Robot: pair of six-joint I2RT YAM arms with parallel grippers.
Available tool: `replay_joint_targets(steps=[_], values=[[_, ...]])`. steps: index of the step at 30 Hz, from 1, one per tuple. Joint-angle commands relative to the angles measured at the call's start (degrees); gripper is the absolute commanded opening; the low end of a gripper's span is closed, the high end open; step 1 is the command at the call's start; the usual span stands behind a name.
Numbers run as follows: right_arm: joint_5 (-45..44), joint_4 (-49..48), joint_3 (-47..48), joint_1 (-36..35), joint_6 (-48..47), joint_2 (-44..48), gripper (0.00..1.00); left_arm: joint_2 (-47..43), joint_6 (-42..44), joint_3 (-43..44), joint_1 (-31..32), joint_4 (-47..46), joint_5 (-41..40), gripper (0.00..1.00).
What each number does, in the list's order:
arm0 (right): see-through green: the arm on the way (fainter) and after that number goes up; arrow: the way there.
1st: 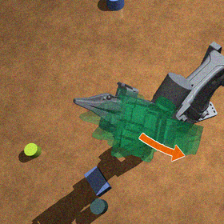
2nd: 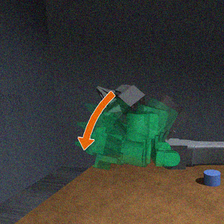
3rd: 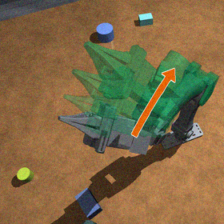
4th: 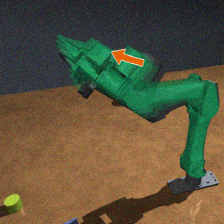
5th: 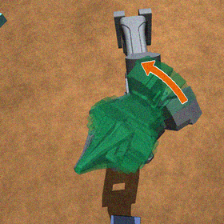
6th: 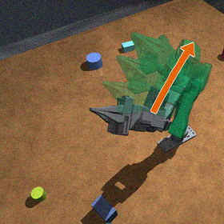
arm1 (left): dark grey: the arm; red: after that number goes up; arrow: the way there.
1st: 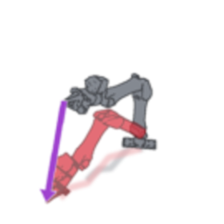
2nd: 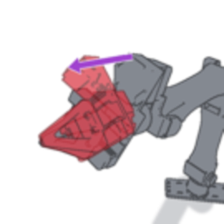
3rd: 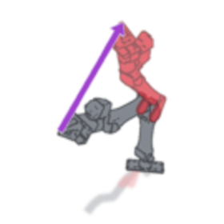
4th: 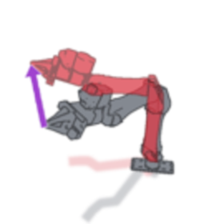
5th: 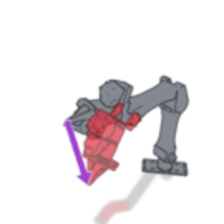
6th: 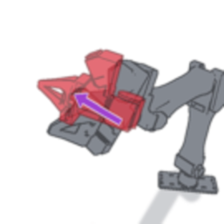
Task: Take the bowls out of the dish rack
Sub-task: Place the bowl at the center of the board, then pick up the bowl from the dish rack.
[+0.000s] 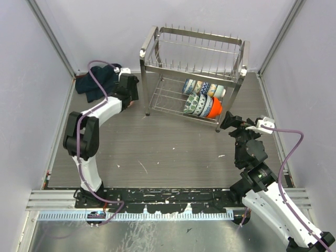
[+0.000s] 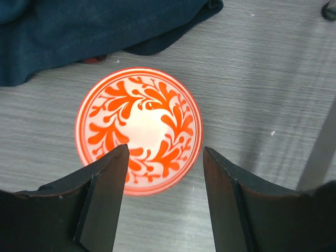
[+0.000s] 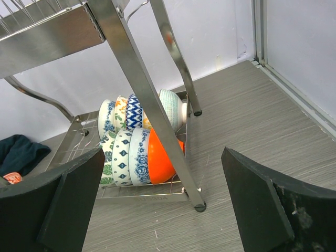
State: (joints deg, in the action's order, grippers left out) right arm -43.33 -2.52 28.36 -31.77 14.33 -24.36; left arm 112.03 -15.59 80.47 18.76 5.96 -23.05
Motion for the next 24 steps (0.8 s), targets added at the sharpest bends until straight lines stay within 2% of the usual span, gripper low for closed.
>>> replay_joint_targets(steps=[1,8,10,12,13,17,20,24], values=[[0.52,-1.6,0.39,-0.22,0.59,0.44,1.0,-9.73,-1.67,-4.56,0.75,-4.39,-1.75,0.68],[0.62,-1.55,0.41,-0.22,0.71,0.47,1.0,-24.14,-5.59,-15.76,1.6,-6.18,-3.21,0.75],[0.68,-1.52,0.3,-0.22,0.77,0.54,1.0,-29.71,-7.34,-20.88,1.84,-8.36,-1.98,0.83],[1.0,-1.64,0.23,-0.22,0.87,0.5,1.0,-34.62,-7.96,-27.03,1.95,-13.98,3.23,0.96],[1.13,-1.74,0.21,-0.22,0.88,0.46,1.0,-36.82,-8.34,-30.09,2.14,-16.89,6.12,0.99],[1.15,-1.84,0.11,-0.21,0.88,0.23,1.0,-43.95,-9.18,-37.35,4.96,-24.55,13.45,0.98],[1.41,-2.05,0.06,-0.18,0.88,0.88,1.0,-45.11,-9.47,-40.16,9.33,-30.09,13.91,0.98],[2.55,-3.53,-0.57,-0.22,0.7,0.6,1.0,-43.12,-8.74,-39.32,15.27,-33.22,13.52,0.98]])
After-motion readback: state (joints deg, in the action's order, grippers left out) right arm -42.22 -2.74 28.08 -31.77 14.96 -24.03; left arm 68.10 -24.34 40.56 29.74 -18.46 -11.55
